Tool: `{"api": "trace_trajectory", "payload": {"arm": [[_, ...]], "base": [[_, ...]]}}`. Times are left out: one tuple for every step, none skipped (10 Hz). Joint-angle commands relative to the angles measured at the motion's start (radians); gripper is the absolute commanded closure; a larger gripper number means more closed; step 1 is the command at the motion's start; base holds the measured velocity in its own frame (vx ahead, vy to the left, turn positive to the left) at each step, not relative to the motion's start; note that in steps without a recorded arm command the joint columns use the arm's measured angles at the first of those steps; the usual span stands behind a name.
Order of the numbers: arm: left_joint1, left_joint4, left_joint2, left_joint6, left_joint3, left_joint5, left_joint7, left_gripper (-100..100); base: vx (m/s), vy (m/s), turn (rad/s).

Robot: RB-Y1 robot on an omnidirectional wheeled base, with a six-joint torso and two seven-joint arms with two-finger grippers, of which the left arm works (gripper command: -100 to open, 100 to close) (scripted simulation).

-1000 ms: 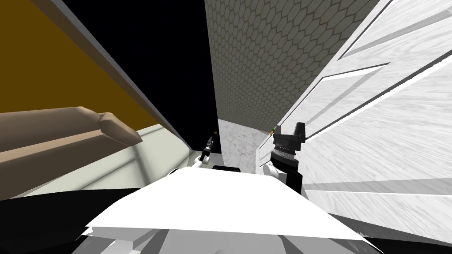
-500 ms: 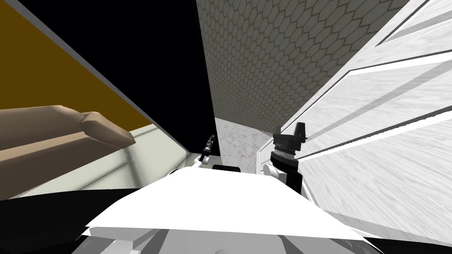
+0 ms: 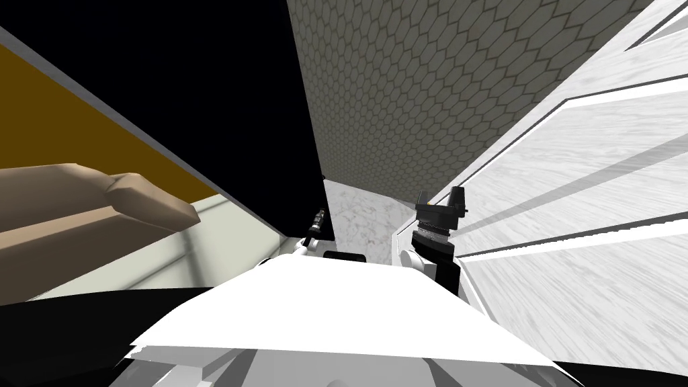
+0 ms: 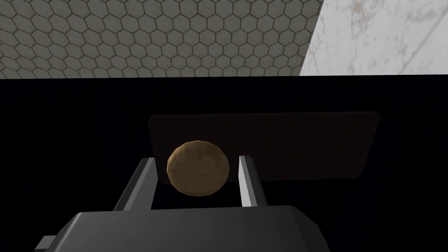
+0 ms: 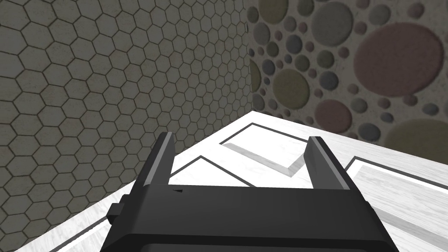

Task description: Push the door open

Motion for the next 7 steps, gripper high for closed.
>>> {"api": "trace_trajectory", "payload": {"arm": [[0.000,0.000,0.000,0.001,0.000,0.000,0.000,100],[0.000,0.000,0.000,0.001,0.000,0.000,0.000,100],[0.000,0.000,0.000,0.001,0.000,0.000,0.000,100],[0.000,0.000,0.000,0.001,0.000,0.000,0.000,100],[0.000,0.000,0.000,0.001,0.000,0.000,0.000,100],[0.002,0.003,0.004,0.004,0.013,0.008,-0.005,100],[0.002,0.003,0.004,0.004,0.015,0.009,-0.006,100]], "base": [[-0.028,0.003,-0.012],[-0.018,0.003,-0.003],[-0.012,0.000,0.003],[-0.008,-0.001,0.003],[0.000,0.000,0.000],[0.085,-0.031,0.020],[0.147,-0.043,0.041]]}}
